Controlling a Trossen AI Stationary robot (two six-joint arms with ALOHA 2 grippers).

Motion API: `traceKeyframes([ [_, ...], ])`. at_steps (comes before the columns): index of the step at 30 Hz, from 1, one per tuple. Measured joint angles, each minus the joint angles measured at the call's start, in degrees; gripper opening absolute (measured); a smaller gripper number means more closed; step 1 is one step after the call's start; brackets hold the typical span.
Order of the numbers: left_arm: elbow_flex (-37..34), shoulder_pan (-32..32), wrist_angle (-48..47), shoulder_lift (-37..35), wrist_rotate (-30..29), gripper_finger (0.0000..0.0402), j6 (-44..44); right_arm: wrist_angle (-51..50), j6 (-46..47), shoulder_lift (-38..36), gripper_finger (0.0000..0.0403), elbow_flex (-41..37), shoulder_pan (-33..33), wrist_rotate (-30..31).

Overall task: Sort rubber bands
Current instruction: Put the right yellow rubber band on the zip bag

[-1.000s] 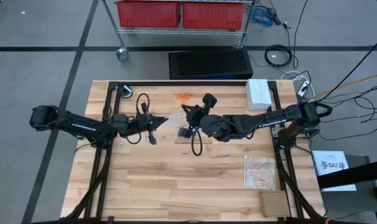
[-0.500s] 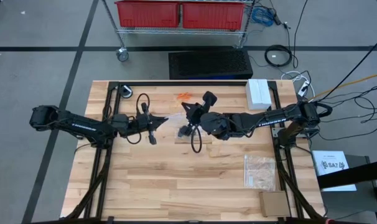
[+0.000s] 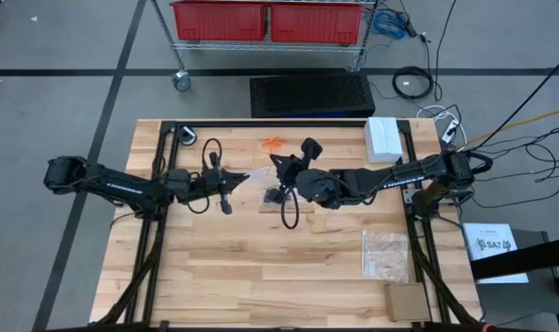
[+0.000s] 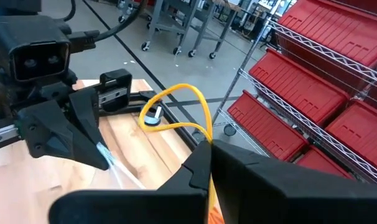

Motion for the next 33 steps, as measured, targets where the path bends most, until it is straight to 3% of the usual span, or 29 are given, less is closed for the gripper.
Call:
traceKeyframes([
  [20,0.0,0.0,0.4,0.0,0.0,0.0,0.0,0.2,1.3,0.9,0.0,0.0,-0.3,1.2],
  [33,0.0,0.0,0.4,0.0,0.0,0.0,0.0,-8.9,7.4,4.9,0.0,0.0,-0.7,-8.1],
])
